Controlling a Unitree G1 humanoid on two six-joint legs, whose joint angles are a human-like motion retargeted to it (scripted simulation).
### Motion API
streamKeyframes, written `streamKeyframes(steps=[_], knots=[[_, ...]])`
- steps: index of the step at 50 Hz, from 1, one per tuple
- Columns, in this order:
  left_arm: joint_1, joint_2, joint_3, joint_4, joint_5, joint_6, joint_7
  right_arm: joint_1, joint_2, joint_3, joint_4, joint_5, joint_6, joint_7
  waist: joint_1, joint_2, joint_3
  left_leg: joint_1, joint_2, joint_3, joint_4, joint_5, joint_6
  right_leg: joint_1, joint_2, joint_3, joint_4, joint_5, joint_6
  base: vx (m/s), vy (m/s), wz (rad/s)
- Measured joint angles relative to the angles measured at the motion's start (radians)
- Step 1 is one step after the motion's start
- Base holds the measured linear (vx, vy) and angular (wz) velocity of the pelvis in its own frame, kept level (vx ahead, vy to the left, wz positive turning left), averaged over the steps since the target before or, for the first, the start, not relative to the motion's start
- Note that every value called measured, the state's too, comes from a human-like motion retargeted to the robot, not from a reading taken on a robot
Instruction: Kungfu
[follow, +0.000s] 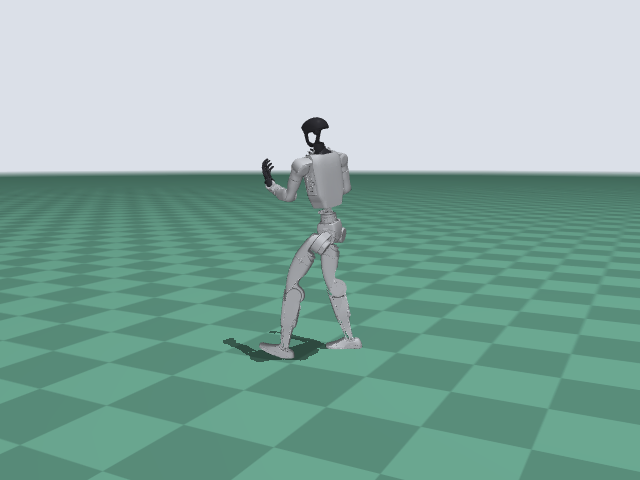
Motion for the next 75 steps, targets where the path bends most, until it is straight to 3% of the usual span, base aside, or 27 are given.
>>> streamKeyframes(steps=[5,8,10,13,15,20,22,25,28,35,40,47,49,51,53,55,57,58,60,63,65,68,72,75], knots=[[0.061,-0.044,-0.035,-0.057,-0.037,0.018,-0.076,0.057,0.004,0.013,-0.118,0.129,-0.039,-0.014,-0.02,0.027,0.015,0.04,0.084,-0.083,-0.195,0.002,0.01,0.056,0.02,0.199,0.096,-0.086,0.013,0.62,0.35,-2.5],[0.102,-0.11,-0.038,-0.071,-0.053,0.035,-0.117,0.101,-0.004,0.003,-0.164,0.18,-0.036,0.026,-0.037,0.063,0.025,0.073,0.15,0.034,-0.125,-0.028,0.021,0.065,-0.001,0.275,0.152,-0.144,0.039,0.74,0.68,-2.13],[0.113,-0.161,-0.049,-0.066,-0.073,0.042,-0.127,0.141,-0.031,-0.017,-0.188,0.195,-0.046,0.035,-0.02,0.088,0.043,0.11,0.172,0.141,-0.076,0.027,0.008,0.068,-0.044,0.292,0.182,-0.182,0.087,0.74,0.86,-1.73],[0.112,-0.176,-0.069,-0.056,-0.103,0.043,-0.14,0.229,-0.061,-0.071,-0.213,0.203,-0.086,0.038,-0.075,0.147,0.055,-0.049,0.146,0.018,0.169,0.066,-0.028,0.024,-0.108,0.143,0.182,-0.141,0.212,0.54,0.76,-0.8],[0.116,-0.146,-0.061,-0.069,-0.081,0.039,-0.149,0.243,-0.061,-0.06,-0.196,0.163,-0.102,0.023,-0.029,0.145,0.059,-0.035,0.145,0.088,0.201,0.053,-0.036,-0.026,-0.197,0.038,0.198,-0.094,0.305,0.35,0.82,-1.69],[0.204,-0.038,-0.012,-0.126,0.056,-0.048,-0.114,0.254,-0.076,0.003,-0.163,0.114,-0.094,0.034,0.015,0.162,0.032,-0.111,0.146,0.142,0.327,-0.054,-0.047,-0.103,-0.35,-0.398,0.136,0.03,0.431,0.18,0.47,-0.8],[0.253,-0.007,0.022,-0.158,0.096,-0.083,-0.081,0.257,-0.098,0.009,-0.163,0.094,-0.095,0.043,0.05,0.138,0.009,-0.108,0.131,0.171,0.329,-0.066,-0.056,-0.096,-0.399,-0.518,0.082,0.046,0.434,0.15,0.25,-0.54],[0.34,0.031,0.1,-0.21,0.149,-0.112,-0.04,0.262,-0.142,-0.002,-0.158,0.018,-0.11,0.03,0.116,0.115,-0.032,-0.107,0.119,0.205,0.329,-0.08,-0.06,-0.059,-0.453,-0.671,-0.006,0.02,0.359,0.22,0.22,-0.31],[0.413,0.065,0.167,-0.268,0.2,-0.154,0.009,0.255,-0.196,-0.016,-0.16,-0.105,-0.135,-0.032,0.163,0.091,-0.062,-0.132,0.078,0.202,0.338,-0.073,-0.045,-0.009,-0.474,-0.655,-0.08,0.027,0.396,0.14,0.13,0.54],[0.562,0.209,0.3,-0.363,0.422,-0.261,0.155,0.068,-0.255,0.044,-0.122,-0.33,-0.129,-0.131,0.308,0.058,-0.093,-0.176,-0.023,0.148,0.284,0.018,-0.027,0.078,-0.48,-0.757,-0.115,0.02,0.397,0.02,0.17,1.3],[0.663,0.322,0.512,-0.36,0.708,-0.3,0.394,-0.222,-0.273,0.127,0.053,-0.454,-0.121,-0.15,0.428,-0.005,-0.101,-0.201,-0.126,0.088,0.206,0.109,-0.022,0.155,-0.472,-0.881,-0.118,-0.013,0.429,-0.07,0.06,2.0],[0.757,0.447,0.848,-0.147,0.938,-0.246,0.695,-0.603,-0.337,0.062,0.466,-0.592,-0.063,-0.003,0.687,-0.073,-0.063,-0.177,-0.252,-0.061,0.083,0.23,-0.049,0.254,-0.414,-0.99,-0.142,-0.031,0.466,-0.13,-0.05,1.56],[0.773,0.507,0.981,0.026,1.133,-0.216,0.771,-0.733,-0.329,0.066,0.667,-0.764,-0.084,-0.014,0.745,-0.073,-0.059,-0.165,-0.271,-0.086,0.057,0.252,-0.059,0.271,-0.403,-0.996,-0.146,-0.039,0.469,-0.14,0.08,0.89],[0.79,0.586,1.114,0.271,1.419,-0.164,0.851,-0.885,-0.298,0.1,0.942,-1.027,-0.101,-0.124,0.789,-0.069,-0.067,-0.154,-0.281,-0.104,0.035,0.271,-0.071,0.282,-0.397,-1.002,-0.147,-0.051,0.464,-0.1,0.13,0.56],[0.793,0.686,1.214,0.599,1.726,-0.039,0.912,-1.026,-0.248,0.133,1.257,-1.346,-0.028,-0.298,0.817,-0.055,-0.078,-0.144,-0.289,-0.119,0.016,0.289,-0.081,0.288,-0.395,-1.003,-0.142,-0.06,0.458,-0.13,0.16,0.41],[0.763,0.811,1.255,0.982,1.979,0.219,0.897,-1.153,-0.222,0.191,1.551,-1.525,0.228,-0.398,0.837,-0.04,-0.082,-0.132,-0.3,-0.141,-0.004,0.307,-0.088,0.295,-0.39,-1.005,-0.137,-0.068,0.452,-0.17,0.14,0.57],[0.749,0.945,1.229,1.279,2.133,0.474,0.718,-1.208,-0.197,0.169,1.72,-1.587,0.533,-0.349,0.843,-0.033,-0.074,-0.119,-0.313,-0.167,-0.021,0.321,-0.095,0.308,-0.375,-1.007,-0.136,-0.074,0.445,-0.07,0.03,0.8],[0.757,0.986,1.206,1.363,2.171,0.553,0.673,-1.217,-0.189,0.148,1.747,-1.601,0.611,-0.312,0.84,-0.032,-0.066,-0.11,-0.319,-0.179,-0.03,0.328,-0.099,0.315,-0.365,-1.007,-0.136,-0.077,0.442,-0.06,-0.04,0.84],[0.798,0.968,1.252,1.391,2.191,0.641,0.739,-1.213,-0.21,0.161,1.714,-1.591,0.563,-0.259,0.844,-0.03,-0.049,-0.098,-0.323,-0.188,-0.048,0.34,-0.105,0.323,-0.349,-1.001,-0.137,-0.08,0.435,-0.1,-0.04,0.6],[0.879,0.88,1.374,1.391,2.092,0.54,0.938,-1.175,-0.227,0.203,1.604,-1.659,0.386,-0.38,0.859,-0.02,-0.046,-0.094,-0.321,-0.184,-0.059,0.351,-0.105,0.321,-0.351,-1.005,-0.133,-0.086,0.43,-0.07,0.07,0.02],[0.921,0.832,1.402,1.391,2.021,0.462,0.965,-1.15,-0.211,0.206,1.562,-1.773,0.344,-0.546,0.861,-0.012,-0.052,-0.097,-0.317,-0.18,-0.061,0.356,-0.106,0.318,-0.355,-1.011,-0.13,-0.09,0.431,-0.06,0.1,-0.13],[0.925,0.808,1.378,1.391,1.988,0.503,0.966,-1.124,-0.199,0.198,1.556,-1.869,0.368,-0.655,0.859,-0.01,-0.052,-0.089,-0.313,-0.177,-0.07,0.364,-0.11,0.324,-0.351,-1.021,-0.124,-0.088,0.432,-0.06,-0.01,0.16],[0.861,0.812,1.321,1.391,2.075,0.591,1.018,-1.094,-0.193,0.176,1.569,-1.839,0.4,-0.614,0.854,-0.018,-0.051,-0.078,-0.323,-0.188,-0.08,0.375,-0.107,0.336,-0.345,-1.037,-0.124,-0.083,0.437,0.0,-0.04,0.23],[0.792,0.818,1.27,1.385,2.108,0.569,1.096,-1.075,-0.183,0.162,1.56,-1.826,0.384,-0.602,0.858,-0.023,-0.053,-0.073,-0.321,-0.185,-0.083,0.374,-0.106,0.338,-0.347,-1.035,-0.123,-0.084,0.438,0.0,-0.01,-0.06]])
